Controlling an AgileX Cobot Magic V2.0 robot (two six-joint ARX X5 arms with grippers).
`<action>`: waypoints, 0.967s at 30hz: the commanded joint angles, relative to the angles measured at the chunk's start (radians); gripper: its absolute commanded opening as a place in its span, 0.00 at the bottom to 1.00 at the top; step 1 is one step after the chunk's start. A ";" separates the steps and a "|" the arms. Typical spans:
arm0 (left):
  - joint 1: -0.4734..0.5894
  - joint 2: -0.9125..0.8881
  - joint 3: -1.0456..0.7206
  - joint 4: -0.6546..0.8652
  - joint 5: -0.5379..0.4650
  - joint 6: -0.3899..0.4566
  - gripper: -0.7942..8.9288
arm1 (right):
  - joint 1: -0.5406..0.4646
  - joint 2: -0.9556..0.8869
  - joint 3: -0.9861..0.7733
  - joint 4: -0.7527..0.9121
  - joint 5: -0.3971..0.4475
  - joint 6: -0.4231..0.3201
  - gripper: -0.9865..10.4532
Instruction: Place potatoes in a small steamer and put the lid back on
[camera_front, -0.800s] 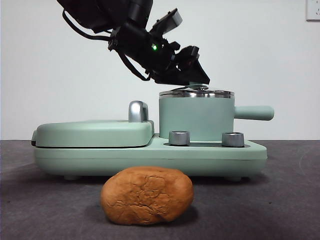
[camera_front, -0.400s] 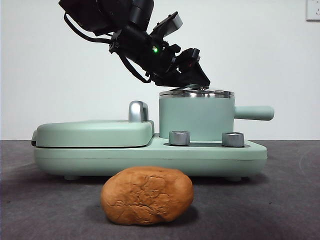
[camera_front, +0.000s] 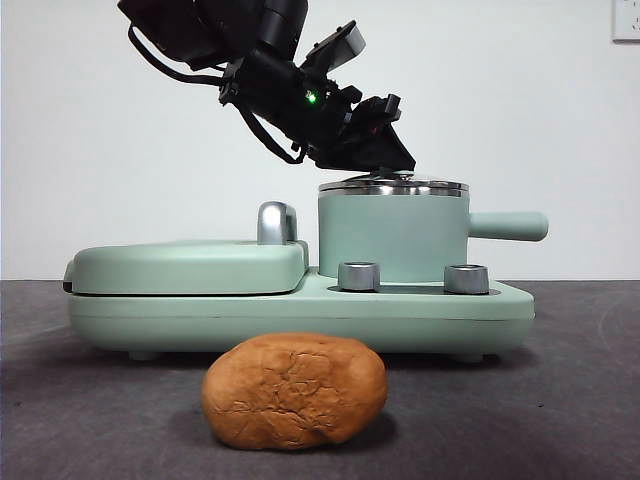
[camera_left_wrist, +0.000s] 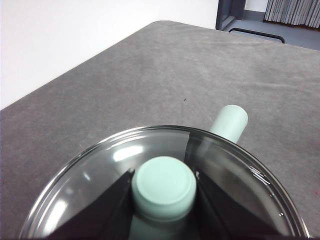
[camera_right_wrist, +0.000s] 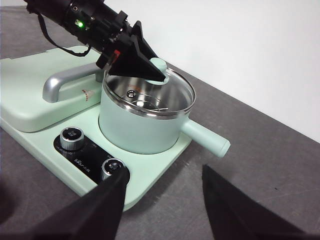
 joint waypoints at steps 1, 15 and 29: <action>-0.007 0.027 0.024 0.000 0.000 -0.002 0.16 | 0.004 0.004 0.016 0.007 0.006 -0.004 0.30; -0.007 0.016 0.024 -0.002 0.000 -0.001 0.10 | 0.004 0.004 0.016 -0.010 0.028 -0.004 0.30; -0.007 -0.105 0.024 -0.005 0.000 -0.003 0.10 | 0.004 0.004 0.016 -0.017 0.029 -0.004 0.30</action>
